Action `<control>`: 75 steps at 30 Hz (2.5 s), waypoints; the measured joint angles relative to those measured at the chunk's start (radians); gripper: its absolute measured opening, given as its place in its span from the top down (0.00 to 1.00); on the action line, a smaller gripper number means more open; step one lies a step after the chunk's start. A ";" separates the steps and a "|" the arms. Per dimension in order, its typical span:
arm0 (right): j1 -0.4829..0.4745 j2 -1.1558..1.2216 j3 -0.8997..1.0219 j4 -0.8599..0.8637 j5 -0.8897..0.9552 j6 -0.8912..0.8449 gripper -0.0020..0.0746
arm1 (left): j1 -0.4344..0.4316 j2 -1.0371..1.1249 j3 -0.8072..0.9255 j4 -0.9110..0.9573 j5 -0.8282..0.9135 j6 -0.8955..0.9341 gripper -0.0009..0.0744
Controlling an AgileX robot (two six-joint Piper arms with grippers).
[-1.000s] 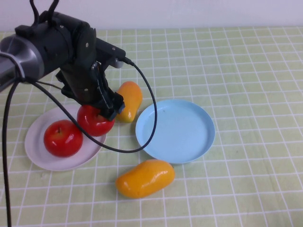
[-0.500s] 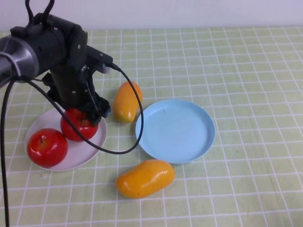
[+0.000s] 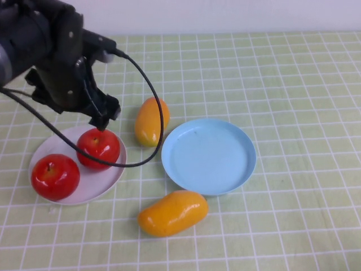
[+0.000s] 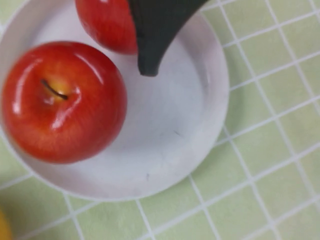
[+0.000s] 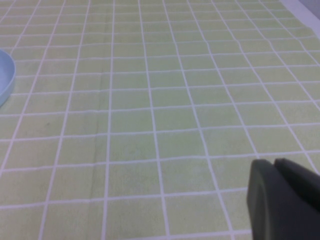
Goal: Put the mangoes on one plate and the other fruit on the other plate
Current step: Put one type of fruit in the left plate, then put another type of fruit in the right plate
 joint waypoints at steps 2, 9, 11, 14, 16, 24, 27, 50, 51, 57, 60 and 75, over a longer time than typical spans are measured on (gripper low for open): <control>0.000 0.000 0.000 0.000 0.000 0.000 1.00 | 0.000 -0.072 0.022 0.000 -0.002 -0.027 0.11; 0.000 0.000 0.000 0.000 0.000 0.000 0.99 | 0.000 -0.454 0.302 0.000 -0.100 -0.085 0.79; 0.000 0.000 0.000 0.000 0.000 0.000 1.00 | 0.000 -0.550 0.383 0.000 -0.122 -0.115 0.89; 0.000 0.000 0.000 0.000 0.000 0.000 0.99 | 0.000 -0.690 0.498 0.000 -0.138 -0.143 0.96; 0.000 0.000 0.000 0.000 0.000 0.000 0.99 | 0.000 -0.790 0.564 0.000 -0.148 -0.155 0.97; 0.000 0.000 0.000 0.000 0.000 0.000 0.99 | 0.000 -1.116 0.732 0.002 -0.118 -0.194 0.98; 0.000 0.000 0.000 0.000 0.000 0.000 0.99 | 0.000 -1.184 0.746 0.002 -0.075 -0.198 0.98; 0.000 0.000 0.000 0.001 0.000 0.000 0.99 | 0.234 -1.769 1.313 -0.135 -0.820 0.020 0.98; 0.000 0.000 0.000 0.001 0.000 0.000 0.99 | 0.263 -1.780 1.334 -0.161 -0.826 0.043 0.98; 0.000 0.000 0.000 0.001 0.000 0.000 0.99 | 0.356 -1.789 1.478 -0.235 -0.918 0.097 0.98; 0.000 -0.001 0.000 0.001 0.000 0.000 0.99 | 0.361 -1.789 1.552 -0.243 -1.002 0.100 0.98; 0.000 -0.001 0.000 0.001 0.000 0.000 0.99 | 0.361 -1.789 1.587 -0.247 -0.743 0.071 0.98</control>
